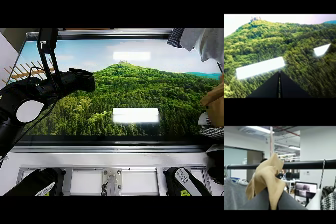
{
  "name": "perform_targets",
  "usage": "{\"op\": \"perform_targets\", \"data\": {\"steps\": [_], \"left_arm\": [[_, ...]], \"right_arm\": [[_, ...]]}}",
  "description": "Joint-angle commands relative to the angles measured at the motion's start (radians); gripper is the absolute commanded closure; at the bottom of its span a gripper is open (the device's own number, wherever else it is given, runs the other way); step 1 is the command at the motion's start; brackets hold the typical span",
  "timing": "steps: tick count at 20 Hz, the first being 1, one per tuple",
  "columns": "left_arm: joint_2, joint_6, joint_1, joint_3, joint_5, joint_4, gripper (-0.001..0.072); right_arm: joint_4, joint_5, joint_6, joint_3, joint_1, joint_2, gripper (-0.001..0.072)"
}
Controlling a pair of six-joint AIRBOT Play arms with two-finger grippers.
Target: Fold the clothes and pants, and hang the long-sleeved shirts on hangers.
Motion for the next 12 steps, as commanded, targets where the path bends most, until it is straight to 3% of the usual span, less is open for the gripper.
{"op": "perform_targets", "data": {"steps": [1,12], "left_arm": [[-0.001,0.000,0.001,0.000,-0.001,-0.001,0.0677],[-0.001,0.000,0.001,0.000,-0.001,-0.001,0.0676]], "right_arm": [[-0.031,-0.027,0.000,0.043,-0.001,-0.005,0.0697],[-0.028,-0.051,0.000,0.055,-0.090,-0.016,0.0697]]}}
